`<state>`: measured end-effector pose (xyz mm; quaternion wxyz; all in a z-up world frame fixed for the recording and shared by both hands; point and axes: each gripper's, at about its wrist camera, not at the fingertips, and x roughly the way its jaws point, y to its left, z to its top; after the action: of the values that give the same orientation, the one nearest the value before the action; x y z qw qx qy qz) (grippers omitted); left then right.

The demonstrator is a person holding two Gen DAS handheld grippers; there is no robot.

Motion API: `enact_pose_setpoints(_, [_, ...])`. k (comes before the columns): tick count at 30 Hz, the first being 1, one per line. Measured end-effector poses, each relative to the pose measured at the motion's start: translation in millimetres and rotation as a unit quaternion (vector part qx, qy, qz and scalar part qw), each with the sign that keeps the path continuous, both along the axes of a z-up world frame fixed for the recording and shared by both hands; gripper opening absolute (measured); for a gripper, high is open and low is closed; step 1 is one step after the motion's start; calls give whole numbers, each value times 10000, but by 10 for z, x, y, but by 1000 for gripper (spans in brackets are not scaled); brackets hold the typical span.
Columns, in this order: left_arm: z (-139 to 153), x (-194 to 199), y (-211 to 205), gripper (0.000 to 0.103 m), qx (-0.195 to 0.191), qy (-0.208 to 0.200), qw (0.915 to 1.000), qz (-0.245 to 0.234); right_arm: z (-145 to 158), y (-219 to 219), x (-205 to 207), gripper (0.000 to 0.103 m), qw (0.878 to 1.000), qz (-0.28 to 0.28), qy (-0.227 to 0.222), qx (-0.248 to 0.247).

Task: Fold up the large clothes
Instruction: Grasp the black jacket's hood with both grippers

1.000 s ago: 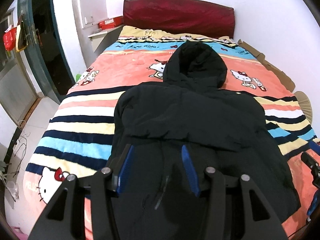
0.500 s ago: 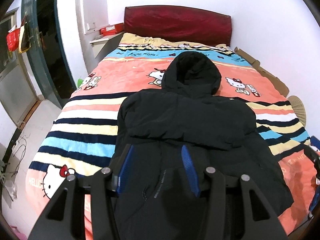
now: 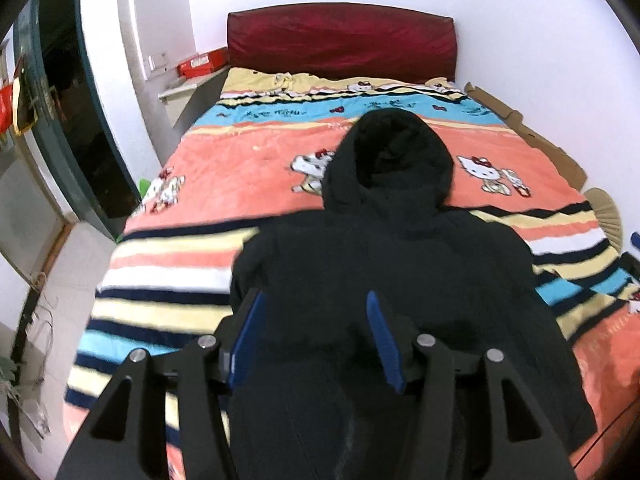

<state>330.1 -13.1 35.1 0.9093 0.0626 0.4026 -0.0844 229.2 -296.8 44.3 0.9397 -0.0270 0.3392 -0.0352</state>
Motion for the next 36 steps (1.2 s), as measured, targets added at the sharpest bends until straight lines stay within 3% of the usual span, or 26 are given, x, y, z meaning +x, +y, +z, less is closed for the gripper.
enact_pose_setpoints(12, [-166, 1734, -401, 51, 198, -166, 9995, -202, -126, -526, 1782, 87, 9998, 31, 181, 82])
enact_pose_setpoints(21, [-735, 2872, -894, 51, -71, -22, 9993, -355, -789, -834, 3146, 89, 9954, -343, 440, 782])
enact_pose_setpoints(25, [-968, 3253, -1083, 51, -112, -15, 9991, -412, -1152, -916, 3569, 89, 9928, -524, 521, 944])
enact_pose_setpoints(34, [-1395, 3780, -1433, 50, 76, 182, 9992, -343, -1647, -867, 4253, 89, 9886, -537, 615, 1268])
enact_pose_setpoints(35, [-1453, 3819, -1455, 49, 78, 234, 9991, -335, -1740, -848, 4349, 89, 9876, -611, 724, 1254])
enact_pose_setpoints(36, [-1479, 3833, -1468, 38, 106, 234, 9991, -343, -1794, -832, 4392, 89, 9873, -644, 788, 1222])
